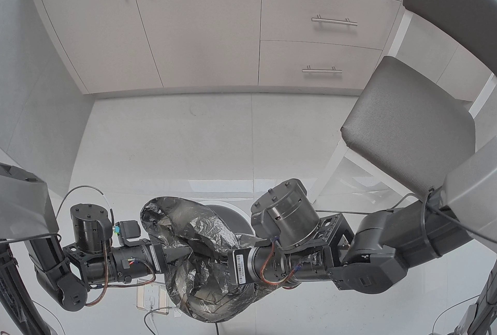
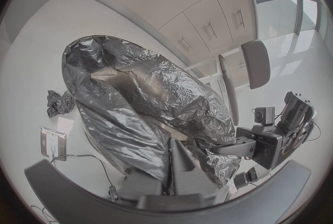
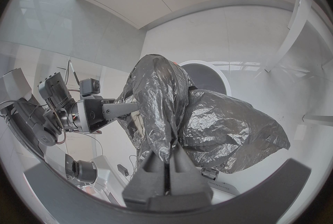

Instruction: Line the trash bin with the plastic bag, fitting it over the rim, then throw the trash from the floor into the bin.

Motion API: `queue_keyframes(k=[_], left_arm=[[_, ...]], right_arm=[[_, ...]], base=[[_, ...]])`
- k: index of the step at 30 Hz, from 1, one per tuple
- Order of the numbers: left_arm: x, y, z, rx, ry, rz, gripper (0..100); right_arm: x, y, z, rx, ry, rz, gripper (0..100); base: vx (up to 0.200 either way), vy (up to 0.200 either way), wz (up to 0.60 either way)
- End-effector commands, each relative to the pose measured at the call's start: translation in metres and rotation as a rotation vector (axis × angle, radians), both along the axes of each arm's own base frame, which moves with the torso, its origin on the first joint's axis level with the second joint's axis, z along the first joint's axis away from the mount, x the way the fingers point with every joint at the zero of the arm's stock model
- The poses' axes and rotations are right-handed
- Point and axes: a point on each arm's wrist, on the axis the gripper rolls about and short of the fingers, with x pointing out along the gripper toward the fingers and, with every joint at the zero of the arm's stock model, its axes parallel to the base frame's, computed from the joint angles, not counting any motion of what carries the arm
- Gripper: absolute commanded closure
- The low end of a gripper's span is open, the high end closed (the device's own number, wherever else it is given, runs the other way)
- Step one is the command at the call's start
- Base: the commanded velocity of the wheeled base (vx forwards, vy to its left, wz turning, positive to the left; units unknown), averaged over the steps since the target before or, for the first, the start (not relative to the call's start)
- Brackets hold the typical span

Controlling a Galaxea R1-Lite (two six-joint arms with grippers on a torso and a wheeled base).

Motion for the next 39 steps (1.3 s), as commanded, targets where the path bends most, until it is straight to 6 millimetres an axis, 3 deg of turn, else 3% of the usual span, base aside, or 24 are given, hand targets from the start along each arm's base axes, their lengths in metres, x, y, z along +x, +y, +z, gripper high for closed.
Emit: queue_keyframes(k=[1, 5, 10, 12, 18, 25, 33, 39], left_arm=[[-0.001, 0.000, -0.002, 0.013, -0.003, -0.007, 0], [-0.005, 0.001, -0.003, 0.029, -0.005, -0.017, 0], [-0.021, 0.005, -0.011, 0.155, -0.040, -0.050, 0], [-0.026, 0.005, -0.018, 0.291, -0.047, 0.030, 0], [-0.020, 0.012, -0.040, 0.669, -0.092, 0.238, 0], [-0.008, 0.013, -0.064, 0.882, -0.139, 0.338, 0], [-0.004, 0.008, -0.077, 0.904, -0.125, 0.305, 0], [-0.004, 0.005, -0.067, 0.873, -0.159, 0.317, 0]], right_arm=[[0.001, 0.000, 0.001, 0.004, -0.002, -0.003, 100], [0.001, 0.001, 0.002, 0.007, -0.003, -0.004, 100], [0.001, 0.001, 0.004, 0.011, -0.010, -0.003, 100], [0.004, 0.001, 0.005, 0.014, -0.020, -0.019, 100], [0.005, 0.002, 0.006, 0.015, -0.023, -0.031, 100], [0.007, 0.006, 0.002, 0.015, -0.024, -0.031, 100], [0.015, 0.012, -0.012, -0.024, -0.070, -0.104, 100], [0.015, 0.016, -0.014, -0.030, -0.077, -0.108, 100]], base=[[0.000, 0.000, 0.00], [0.000, 0.000, 0.00], [0.000, 0.000, 0.00], [0.000, 0.000, 0.00], [0.000, 0.000, 0.00], [0.000, 0.000, 0.00], [0.000, 0.000, 0.00], [0.000, 0.000, 0.00]])
